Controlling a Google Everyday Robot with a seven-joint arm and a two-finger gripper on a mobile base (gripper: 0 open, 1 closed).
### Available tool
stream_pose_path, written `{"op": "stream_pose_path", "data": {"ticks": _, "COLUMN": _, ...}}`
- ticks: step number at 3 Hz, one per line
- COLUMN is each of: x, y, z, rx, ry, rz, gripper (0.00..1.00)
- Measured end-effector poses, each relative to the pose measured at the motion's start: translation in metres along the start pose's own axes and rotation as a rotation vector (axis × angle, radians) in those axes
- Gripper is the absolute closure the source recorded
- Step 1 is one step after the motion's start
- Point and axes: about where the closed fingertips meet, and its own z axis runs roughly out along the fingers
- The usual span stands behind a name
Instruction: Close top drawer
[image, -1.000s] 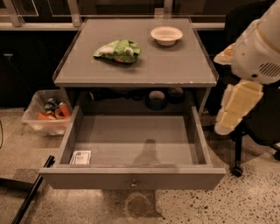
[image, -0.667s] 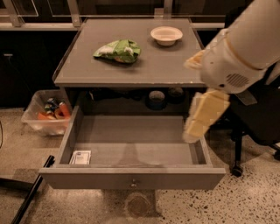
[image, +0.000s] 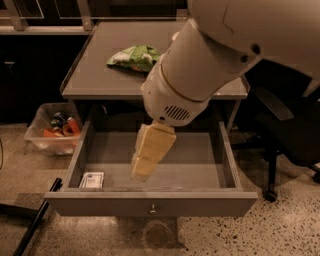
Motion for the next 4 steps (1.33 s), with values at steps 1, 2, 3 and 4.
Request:
{"op": "stream_pose_path", "data": {"ticks": 1, "x": 0.000, "y": 0.000, "z": 0.000, "rx": 0.000, "ry": 0.000, "rz": -0.001, "gripper": 0.00}}
{"op": "stream_pose_path", "data": {"ticks": 2, "x": 0.001, "y": -0.002, "z": 0.026, "rx": -0.012, "ry": 0.028, "rz": -0.004, "gripper": 0.00}}
{"op": "stream_pose_path", "data": {"ticks": 3, "x": 0.012, "y": -0.009, "z": 0.079, "rx": -0.042, "ry": 0.070, "rz": 0.015, "gripper": 0.00}}
{"op": "stream_pose_path", "data": {"ticks": 4, "x": 0.024, "y": -0.015, "z": 0.129, "rx": -0.055, "ry": 0.106, "rz": 0.046, "gripper": 0.00}}
